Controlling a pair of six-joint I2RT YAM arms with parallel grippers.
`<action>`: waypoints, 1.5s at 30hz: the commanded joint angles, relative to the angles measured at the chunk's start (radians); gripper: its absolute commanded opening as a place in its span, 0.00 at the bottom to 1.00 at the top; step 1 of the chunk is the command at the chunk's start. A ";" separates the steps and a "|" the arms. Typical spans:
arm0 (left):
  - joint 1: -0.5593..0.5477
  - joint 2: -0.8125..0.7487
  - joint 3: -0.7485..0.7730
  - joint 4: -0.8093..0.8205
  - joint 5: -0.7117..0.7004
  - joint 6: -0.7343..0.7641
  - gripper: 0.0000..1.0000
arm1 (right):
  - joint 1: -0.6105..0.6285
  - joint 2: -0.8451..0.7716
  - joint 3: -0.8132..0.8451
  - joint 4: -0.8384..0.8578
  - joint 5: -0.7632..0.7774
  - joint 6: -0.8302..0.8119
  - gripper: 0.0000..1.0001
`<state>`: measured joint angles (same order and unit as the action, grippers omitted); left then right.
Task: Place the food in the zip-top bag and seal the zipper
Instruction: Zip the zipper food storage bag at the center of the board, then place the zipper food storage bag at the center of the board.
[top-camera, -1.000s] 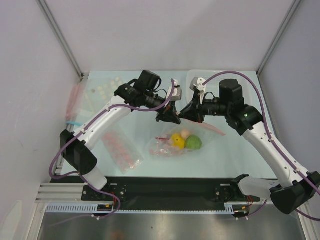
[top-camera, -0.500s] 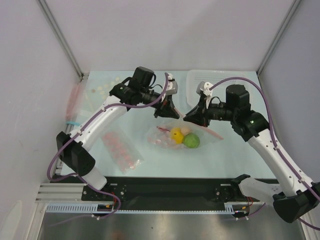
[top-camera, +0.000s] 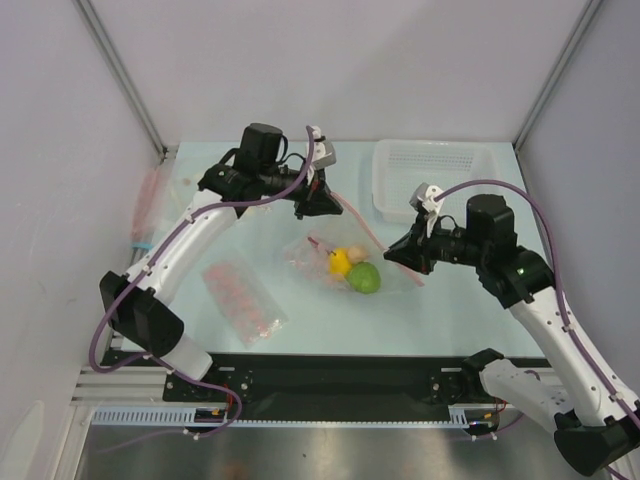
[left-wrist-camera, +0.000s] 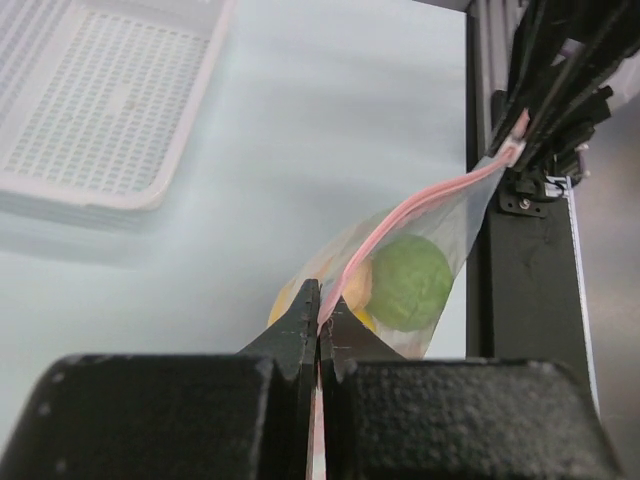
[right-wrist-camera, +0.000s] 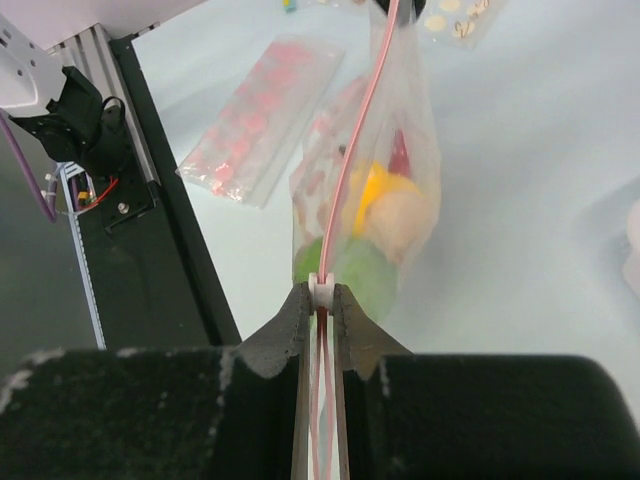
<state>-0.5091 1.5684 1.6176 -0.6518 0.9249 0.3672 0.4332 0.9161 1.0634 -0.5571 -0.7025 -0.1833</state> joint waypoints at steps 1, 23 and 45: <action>0.063 -0.045 0.005 0.086 -0.118 -0.059 0.01 | -0.004 -0.052 -0.026 -0.096 0.034 0.033 0.00; 0.112 -0.025 -0.006 0.138 -0.159 -0.177 0.00 | -0.011 -0.143 -0.068 -0.142 0.093 0.122 0.00; 0.044 0.164 0.186 0.288 -0.463 -0.619 1.00 | -0.241 0.093 0.076 0.108 0.563 0.495 1.00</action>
<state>-0.4583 1.8065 1.7477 -0.4286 0.5629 -0.1768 0.1982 1.0431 1.0744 -0.5293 -0.3412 0.2047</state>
